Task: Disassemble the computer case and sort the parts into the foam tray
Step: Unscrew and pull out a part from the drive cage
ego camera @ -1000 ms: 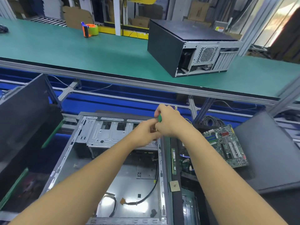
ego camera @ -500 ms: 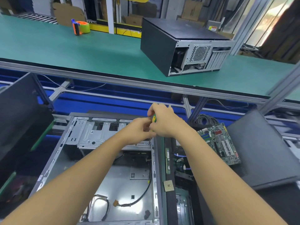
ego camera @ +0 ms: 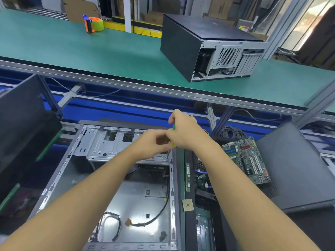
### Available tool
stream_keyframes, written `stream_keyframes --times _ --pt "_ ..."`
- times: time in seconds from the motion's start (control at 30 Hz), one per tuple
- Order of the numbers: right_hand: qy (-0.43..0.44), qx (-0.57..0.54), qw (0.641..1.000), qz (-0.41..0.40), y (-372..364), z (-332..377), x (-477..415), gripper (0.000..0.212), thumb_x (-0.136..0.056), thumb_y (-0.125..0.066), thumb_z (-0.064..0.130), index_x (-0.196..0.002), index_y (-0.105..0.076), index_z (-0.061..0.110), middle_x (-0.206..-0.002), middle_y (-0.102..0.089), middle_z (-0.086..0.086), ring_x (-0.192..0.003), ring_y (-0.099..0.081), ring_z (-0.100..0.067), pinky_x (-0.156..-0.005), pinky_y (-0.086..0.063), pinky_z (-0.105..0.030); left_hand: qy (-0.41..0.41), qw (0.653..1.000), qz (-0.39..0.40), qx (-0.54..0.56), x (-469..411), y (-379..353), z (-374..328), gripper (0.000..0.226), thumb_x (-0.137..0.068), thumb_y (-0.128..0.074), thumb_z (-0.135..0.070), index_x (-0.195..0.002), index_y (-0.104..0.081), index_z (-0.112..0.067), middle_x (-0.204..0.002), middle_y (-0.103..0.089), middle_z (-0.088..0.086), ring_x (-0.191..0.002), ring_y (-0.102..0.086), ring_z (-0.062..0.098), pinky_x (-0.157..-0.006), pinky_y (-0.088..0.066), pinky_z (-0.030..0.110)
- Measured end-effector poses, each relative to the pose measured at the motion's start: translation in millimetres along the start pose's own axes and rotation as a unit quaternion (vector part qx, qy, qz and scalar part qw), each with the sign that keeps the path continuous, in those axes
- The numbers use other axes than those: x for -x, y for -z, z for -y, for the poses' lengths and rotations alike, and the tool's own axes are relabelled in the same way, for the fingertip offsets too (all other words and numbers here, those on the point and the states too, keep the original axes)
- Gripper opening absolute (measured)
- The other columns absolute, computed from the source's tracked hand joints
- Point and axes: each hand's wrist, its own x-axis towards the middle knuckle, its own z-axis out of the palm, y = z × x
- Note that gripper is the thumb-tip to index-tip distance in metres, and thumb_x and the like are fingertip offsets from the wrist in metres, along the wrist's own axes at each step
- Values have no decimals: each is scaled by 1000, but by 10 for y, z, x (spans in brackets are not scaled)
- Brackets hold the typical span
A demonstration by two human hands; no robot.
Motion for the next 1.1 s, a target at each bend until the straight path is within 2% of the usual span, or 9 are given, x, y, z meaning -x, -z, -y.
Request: stream_keyframes --times 0.13,0.27,0.43,0.53,0.63,0.77,0.87,1.0,1.1 --pt "-3 9 1000 7 -13 29 17 23 -94 -54 26 -113 -44 19 -116 -40 -3 -112 -42 -29 -72 -38 -36 27 998 -29 -46 -49 -33 0 18 -81 -80 -13 -91 -66 -20 -83 -71 3 -68 -58 6 -65 -51 27" --pt "-52 104 991 -72 -39 59 36 61 -101 -39 58 -139 -33 10 -129 -48 -14 -106 -56 -38 -76 -45 -43 28 984 -84 -153 -134 -152 -56 26 -72 -82 -26 -78 -57 -27 -71 -61 -5 -60 -52 6 -54 -40 23" --pt "-21 28 998 -42 -38 4 -4 19 -102 -48 20 -118 -41 12 -113 -54 -11 -97 -55 -34 -69 -38 -37 -21 997 -3 -77 -105 -94 -58 31 -81 -81 -22 -84 -60 -44 -86 -62 -18 -71 -55 9 -67 -48 26" --pt "-11 -19 1000 10 15 -27 -30 22 -92 -54 16 -110 -42 21 -113 -42 0 -105 -40 -25 -63 -32 -32 11 999 6 -47 -69 28 -19 22 -88 -74 -18 -86 -70 -40 -92 -70 2 -75 -61 19 -72 -52 43" --pt "-6 -17 1000 3 -23 -14 -36 26 -92 -58 30 -111 -42 22 -113 -37 1 -110 -40 -26 -63 -31 -31 24 997 -26 -69 -99 7 31 11 -81 -80 -22 -85 -70 -27 -82 -71 5 -67 -56 6 -66 -50 34" --pt "-46 77 993 -79 -61 7 -17 53 -98 -47 56 -125 -37 12 -101 -50 -5 -95 -55 -35 -67 -39 -39 41 988 -79 -126 -186 -102 31 29 -64 -82 -39 -77 -58 -28 -72 -63 -5 -59 -51 2 -53 -41 19" --pt "-40 37 996 -66 -53 -15 -40 29 -102 -50 33 -116 -39 11 -85 -48 -4 -80 -54 -30 -55 -35 -36 25 985 -28 -167 -194 -67 100 41 -63 -87 -42 -87 -56 -30 -82 -60 -4 -67 -52 7 -60 -42 21" --pt "-14 -22 1000 13 34 -62 -71 31 -91 -54 6 -116 -43 20 -94 -43 2 -100 -44 -29 -69 -38 -37 58 959 32 -277 -87 115 371 29 -76 -83 -28 -97 -64 -34 -93 -64 -11 -76 -58 3 -70 -44 20" --pt "0 -63 997 35 2 -68 -66 29 -91 -57 11 -114 -44 22 -113 -40 -2 -103 -43 -28 -72 -41 -38 74 952 39 -296 -44 31 493 30 -82 -78 -29 -110 -72 -25 -98 -65 -9 -76 -55 0 -74 -44 14"
